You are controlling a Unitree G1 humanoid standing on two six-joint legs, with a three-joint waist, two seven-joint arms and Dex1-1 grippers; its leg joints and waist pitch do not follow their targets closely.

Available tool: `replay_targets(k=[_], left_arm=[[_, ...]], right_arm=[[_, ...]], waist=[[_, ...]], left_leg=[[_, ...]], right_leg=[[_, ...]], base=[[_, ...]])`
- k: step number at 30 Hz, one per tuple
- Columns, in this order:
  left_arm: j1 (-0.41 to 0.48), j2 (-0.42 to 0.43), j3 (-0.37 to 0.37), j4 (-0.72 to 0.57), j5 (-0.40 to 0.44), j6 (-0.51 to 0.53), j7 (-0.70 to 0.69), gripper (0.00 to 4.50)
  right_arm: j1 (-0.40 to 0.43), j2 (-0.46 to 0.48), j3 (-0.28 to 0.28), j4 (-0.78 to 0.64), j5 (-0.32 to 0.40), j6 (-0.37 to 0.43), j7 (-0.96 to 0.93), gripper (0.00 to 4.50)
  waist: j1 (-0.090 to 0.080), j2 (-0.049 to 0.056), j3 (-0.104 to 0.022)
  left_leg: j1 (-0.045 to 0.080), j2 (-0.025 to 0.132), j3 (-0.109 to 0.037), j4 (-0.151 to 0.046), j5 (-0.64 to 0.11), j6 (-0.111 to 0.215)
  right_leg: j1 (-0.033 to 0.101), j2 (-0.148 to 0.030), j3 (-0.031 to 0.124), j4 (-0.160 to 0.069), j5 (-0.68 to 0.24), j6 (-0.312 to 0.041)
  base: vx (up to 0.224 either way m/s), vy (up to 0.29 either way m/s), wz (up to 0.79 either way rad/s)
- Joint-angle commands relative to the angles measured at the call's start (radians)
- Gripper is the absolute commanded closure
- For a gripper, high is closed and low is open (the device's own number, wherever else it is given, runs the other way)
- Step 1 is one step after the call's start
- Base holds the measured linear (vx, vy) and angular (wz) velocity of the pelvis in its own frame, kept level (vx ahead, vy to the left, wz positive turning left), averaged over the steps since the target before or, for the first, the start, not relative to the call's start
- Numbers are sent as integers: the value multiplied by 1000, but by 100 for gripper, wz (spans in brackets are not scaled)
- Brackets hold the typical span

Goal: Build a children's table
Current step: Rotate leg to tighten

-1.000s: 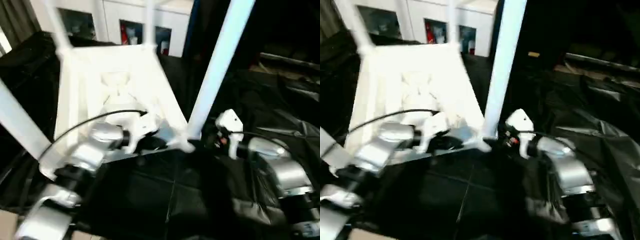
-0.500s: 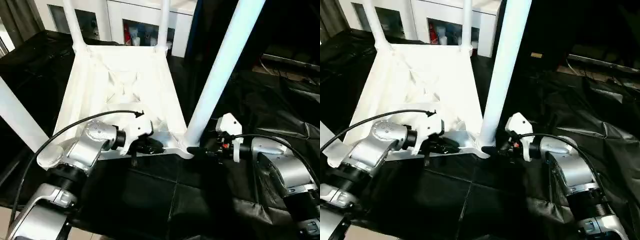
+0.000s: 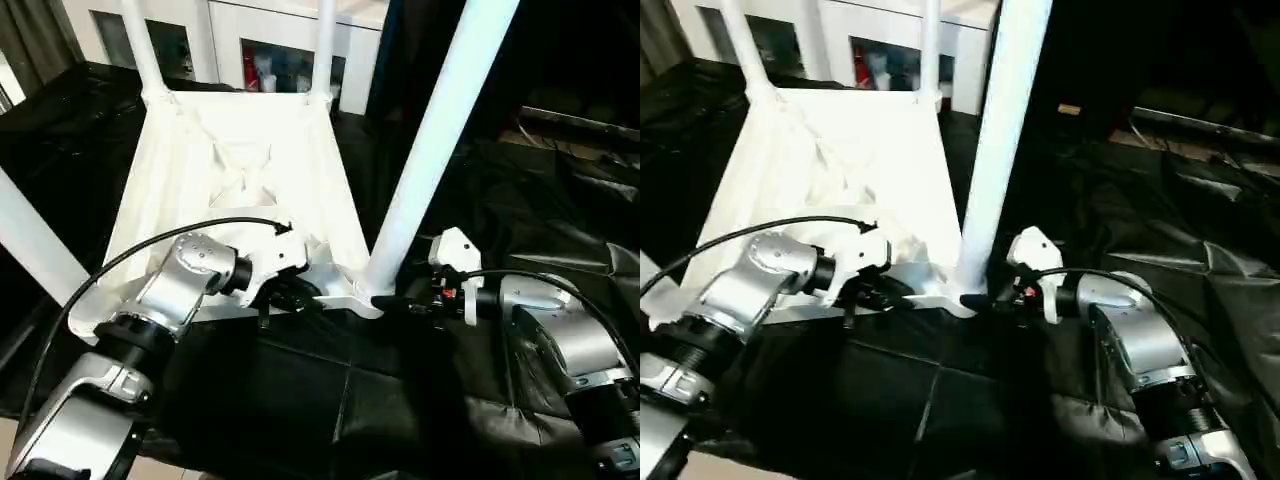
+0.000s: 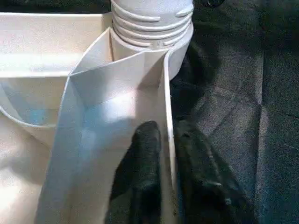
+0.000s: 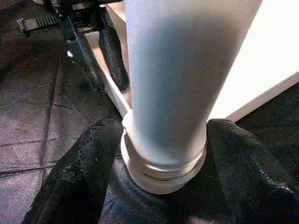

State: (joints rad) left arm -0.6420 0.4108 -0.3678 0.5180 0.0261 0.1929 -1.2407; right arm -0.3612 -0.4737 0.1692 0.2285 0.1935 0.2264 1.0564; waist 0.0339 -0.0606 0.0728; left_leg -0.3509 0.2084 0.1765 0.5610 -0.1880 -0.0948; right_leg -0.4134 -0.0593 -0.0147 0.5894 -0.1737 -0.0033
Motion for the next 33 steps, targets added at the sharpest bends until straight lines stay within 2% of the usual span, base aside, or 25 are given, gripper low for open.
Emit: replay_targets(k=[1,3,8,12,19,20,22,25,33], left_arm=[[18,-10,-28,65,45,5,33,390],[13,-16,-23,74,44,1,43,422],[17,-15,-24,70,34,8,26,446],[26,-11,-29,61,29,9,13,446],[29,-14,-27,65,30,1,18,446],[29,-14,-27,65,30,0,18,450],[29,-15,-27,65,30,-1,20,450],[31,-13,-26,64,31,-1,20,450],[34,-10,-26,68,37,-7,31,450]], right_arm=[[7,5,39,-1,-10,3,26,130],[6,7,40,-2,-10,3,24,130],[7,6,64,12,-40,-22,20,130],[-10,23,74,49,-73,-38,-14,130],[-31,51,58,69,-59,-30,-29,130],[-31,53,56,68,-56,-28,-29,146],[-31,53,58,72,-57,-31,-22,146],[-29,50,70,80,-69,-42,-15,176],[-27,51,79,91,-82,-51,-19,187]], waist=[[0,4,-39],[1,2,-40],[3,2,-37],[-1,2,-36],[-1,2,-36],[-1,4,-35],[-2,4,-35],[-1,3,-33],[-2,4,-30]], left_leg=[[-3,16,5,-61,-215,49],[0,16,5,-61,-227,46],[-3,17,2,-64,-240,41],[-3,16,1,-65,-250,34],[-2,17,2,-66,-252,34],[-4,18,1,-67,-248,34],[-2,17,2,-67,-252,34],[-2,18,1,-68,-269,32],[-4,18,0,-71,-284,29]], right_leg=[[43,-53,28,-70,-258,-204],[41,-53,29,-72,-283,-197],[38,-54,29,-75,-326,-180],[35,-54,29,-77,-347,-174],[35,-53,30,-75,-324,-179],[36,-53,30,-74,-314,-182],[35,-52,30,-74,-311,-184],[34,-54,31,-78,-346,-176],[32,-54,32,-81,-372,-166]], base=[[0,0,0],[0,0,0],[0,0,0],[0,0,0],[0,0,0],[0,0,0],[0,0,0],[0,0,0],[0,0,0]])
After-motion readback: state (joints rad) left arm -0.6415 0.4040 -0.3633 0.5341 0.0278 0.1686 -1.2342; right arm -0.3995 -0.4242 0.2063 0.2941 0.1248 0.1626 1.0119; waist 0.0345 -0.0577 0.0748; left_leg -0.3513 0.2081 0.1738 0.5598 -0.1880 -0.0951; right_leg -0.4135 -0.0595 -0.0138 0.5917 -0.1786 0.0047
